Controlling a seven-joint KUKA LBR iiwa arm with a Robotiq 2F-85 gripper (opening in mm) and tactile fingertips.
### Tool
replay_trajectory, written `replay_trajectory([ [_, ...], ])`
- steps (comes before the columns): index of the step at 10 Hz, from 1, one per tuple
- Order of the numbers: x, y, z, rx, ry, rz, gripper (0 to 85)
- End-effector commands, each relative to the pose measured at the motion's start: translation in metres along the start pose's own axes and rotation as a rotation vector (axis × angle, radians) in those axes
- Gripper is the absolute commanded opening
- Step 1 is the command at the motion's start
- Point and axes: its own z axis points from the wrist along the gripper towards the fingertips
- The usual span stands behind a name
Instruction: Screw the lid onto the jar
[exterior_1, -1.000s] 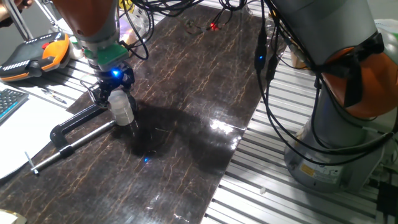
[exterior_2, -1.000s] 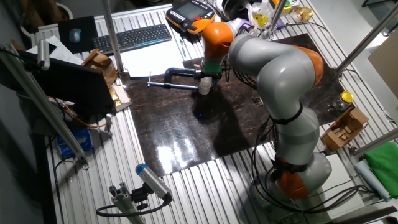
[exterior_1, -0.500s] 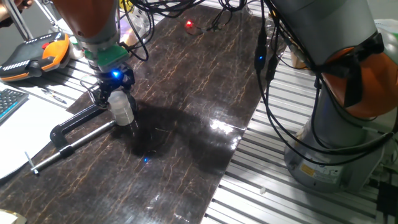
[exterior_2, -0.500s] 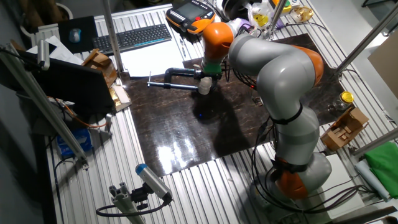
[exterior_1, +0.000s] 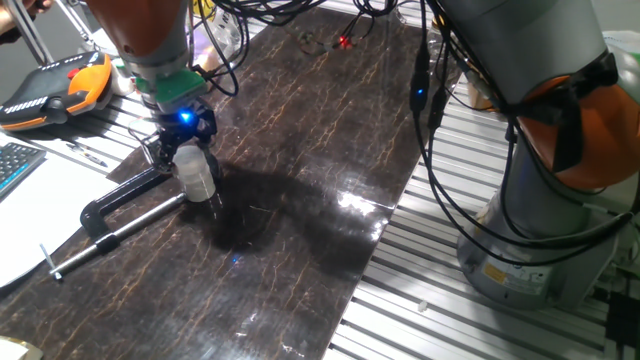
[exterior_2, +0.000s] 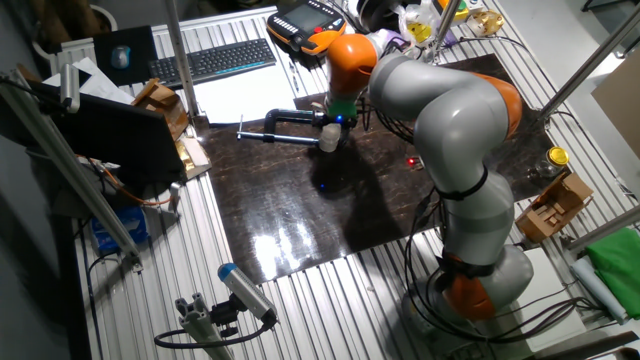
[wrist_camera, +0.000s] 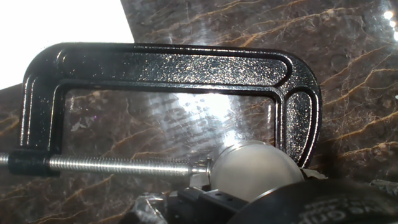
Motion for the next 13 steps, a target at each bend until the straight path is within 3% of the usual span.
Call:
replay_trajectory([
  [1, 0.0005, 0.0002, 0.0003, 0.000, -0.001, 0.000, 68.3],
  [13, 0.0017, -0.0031, 0.0053, 0.003, -0.012, -0.001, 73.3],
])
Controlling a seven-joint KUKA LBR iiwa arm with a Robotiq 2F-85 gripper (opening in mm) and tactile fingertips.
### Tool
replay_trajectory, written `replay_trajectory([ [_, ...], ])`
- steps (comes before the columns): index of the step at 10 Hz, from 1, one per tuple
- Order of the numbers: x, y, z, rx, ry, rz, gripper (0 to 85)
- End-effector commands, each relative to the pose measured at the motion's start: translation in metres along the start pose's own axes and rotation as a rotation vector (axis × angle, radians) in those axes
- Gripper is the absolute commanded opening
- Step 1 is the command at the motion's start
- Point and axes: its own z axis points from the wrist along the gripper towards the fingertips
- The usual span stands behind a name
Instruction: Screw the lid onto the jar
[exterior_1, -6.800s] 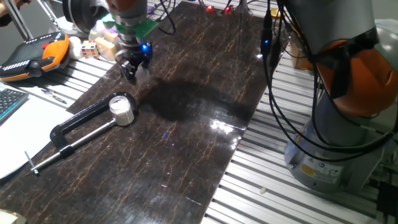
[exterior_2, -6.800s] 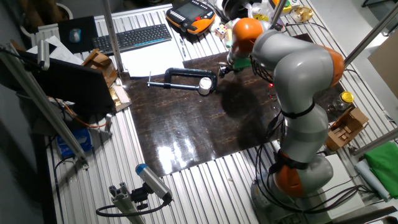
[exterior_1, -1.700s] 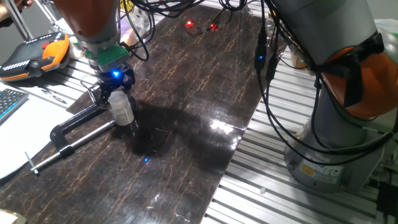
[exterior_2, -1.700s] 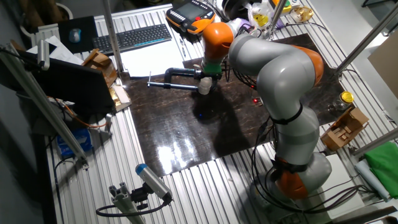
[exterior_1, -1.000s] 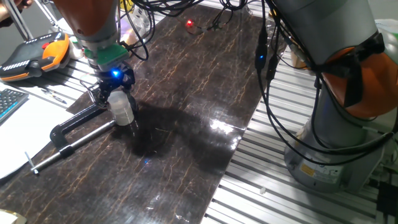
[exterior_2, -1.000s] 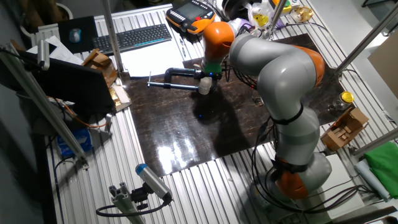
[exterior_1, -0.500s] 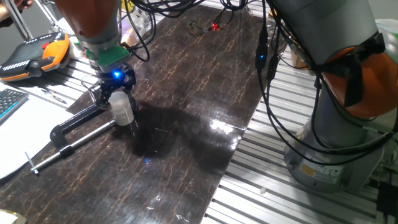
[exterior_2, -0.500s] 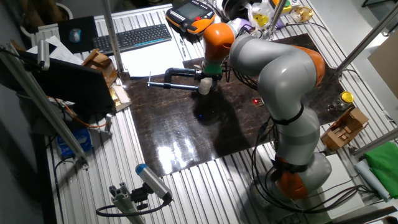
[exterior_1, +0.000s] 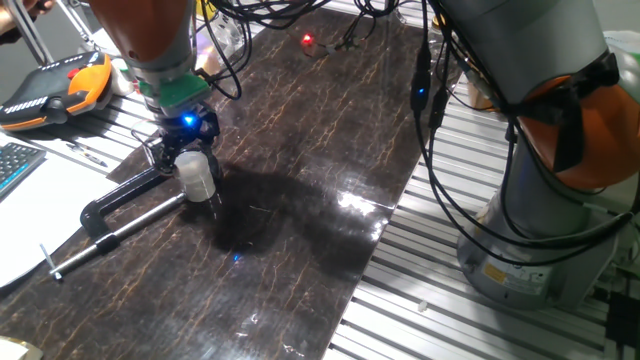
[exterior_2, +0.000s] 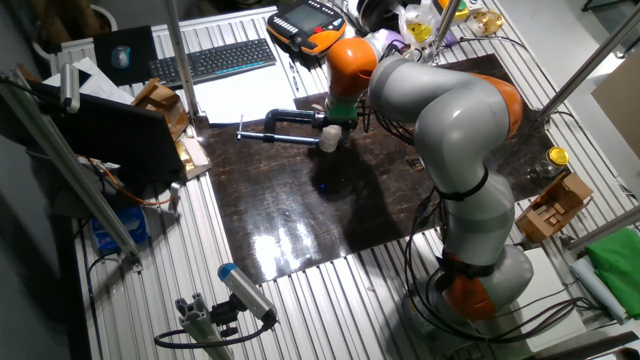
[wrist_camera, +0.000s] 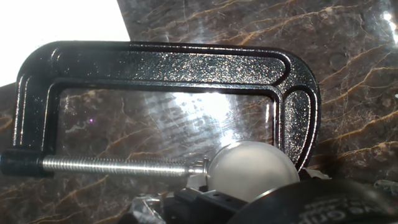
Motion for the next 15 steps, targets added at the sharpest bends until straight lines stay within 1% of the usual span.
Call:
replay_trajectory([
  [1, 0.000, 0.000, 0.000, 0.000, 0.000, 0.000, 72.7],
  [4, 0.001, 0.001, -0.001, 0.003, -0.001, 0.001, 72.3],
  [6, 0.002, 0.003, 0.000, 0.003, -0.006, 0.009, 74.0],
  [8, 0.003, 0.004, 0.001, 0.005, -0.014, 0.017, 85.0],
  [10, 0.002, 0.003, -0.001, 0.012, -0.018, 0.020, 85.0],
  [11, 0.002, 0.002, -0.005, 0.017, -0.022, 0.022, 85.0],
  [13, 0.004, -0.002, -0.020, 0.030, -0.017, 0.026, 85.0],
  [15, 0.007, -0.010, -0.023, 0.025, -0.013, 0.022, 85.0],
])
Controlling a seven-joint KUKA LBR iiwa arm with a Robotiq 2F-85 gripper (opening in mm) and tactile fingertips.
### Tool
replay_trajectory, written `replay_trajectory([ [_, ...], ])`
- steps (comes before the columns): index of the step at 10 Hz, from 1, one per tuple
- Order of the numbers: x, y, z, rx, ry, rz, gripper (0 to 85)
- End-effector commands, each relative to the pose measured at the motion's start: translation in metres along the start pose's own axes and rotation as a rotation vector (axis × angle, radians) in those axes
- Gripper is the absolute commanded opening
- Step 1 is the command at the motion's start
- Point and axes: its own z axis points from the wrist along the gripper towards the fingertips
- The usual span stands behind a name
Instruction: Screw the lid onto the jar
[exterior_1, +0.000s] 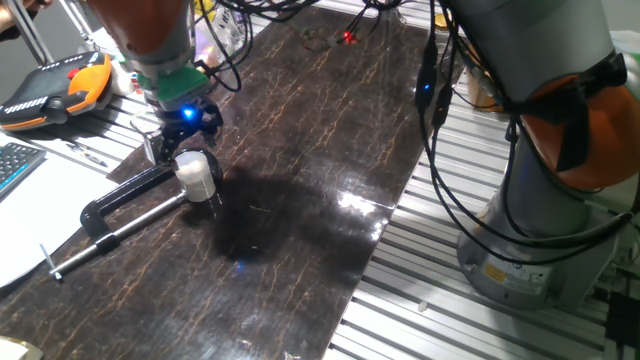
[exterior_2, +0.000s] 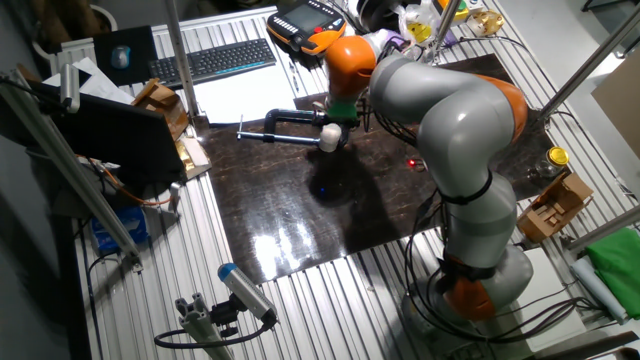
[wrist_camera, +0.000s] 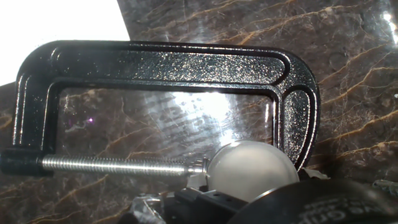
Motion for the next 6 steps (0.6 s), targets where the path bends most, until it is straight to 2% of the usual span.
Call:
replay_trajectory([
  [1, 0.001, -0.001, 0.002, 0.001, -0.002, -0.004, 85.0],
  [6, 0.001, -0.007, 0.017, -0.010, -0.014, -0.011, 85.0],
])
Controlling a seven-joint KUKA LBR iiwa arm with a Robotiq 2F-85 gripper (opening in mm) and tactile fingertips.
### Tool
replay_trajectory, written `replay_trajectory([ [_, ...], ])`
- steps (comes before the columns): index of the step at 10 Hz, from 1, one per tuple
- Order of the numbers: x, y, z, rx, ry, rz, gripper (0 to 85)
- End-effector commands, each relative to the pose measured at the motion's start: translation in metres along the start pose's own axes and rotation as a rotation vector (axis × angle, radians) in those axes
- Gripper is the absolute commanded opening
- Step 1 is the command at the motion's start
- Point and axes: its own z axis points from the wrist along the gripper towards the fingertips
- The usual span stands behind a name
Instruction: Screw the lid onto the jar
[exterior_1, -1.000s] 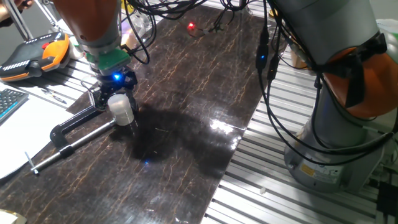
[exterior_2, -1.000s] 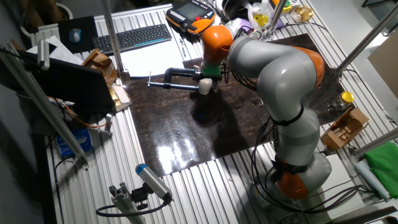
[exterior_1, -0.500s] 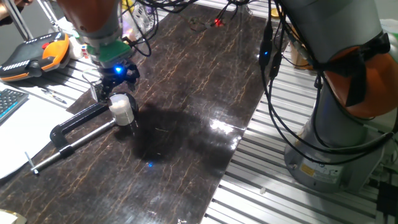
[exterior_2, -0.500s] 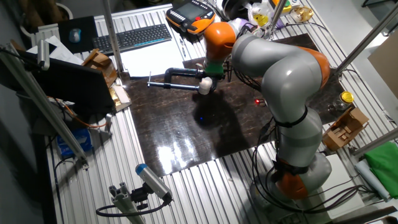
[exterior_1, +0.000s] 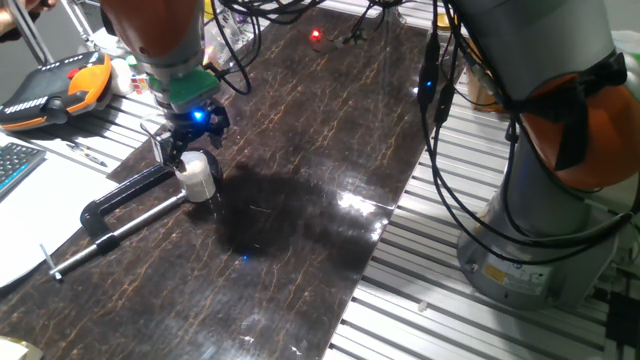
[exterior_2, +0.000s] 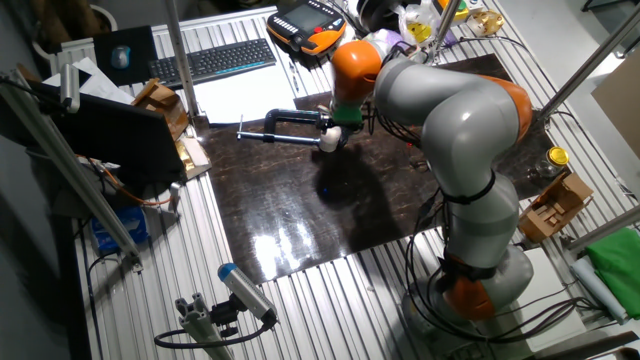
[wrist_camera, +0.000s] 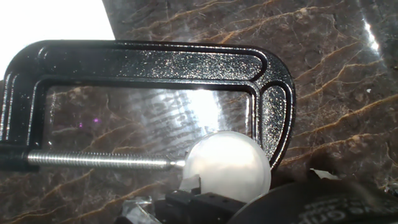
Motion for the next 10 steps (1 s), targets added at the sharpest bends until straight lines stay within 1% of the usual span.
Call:
replay_trajectory([
  [1, 0.000, 0.000, 0.001, -0.003, 0.001, 0.000, 85.0],
  [6, 0.000, -0.003, -0.004, 0.004, -0.002, 0.001, 85.0],
  [10, -0.005, -0.012, -0.004, 0.001, 0.003, -0.005, 85.0],
])
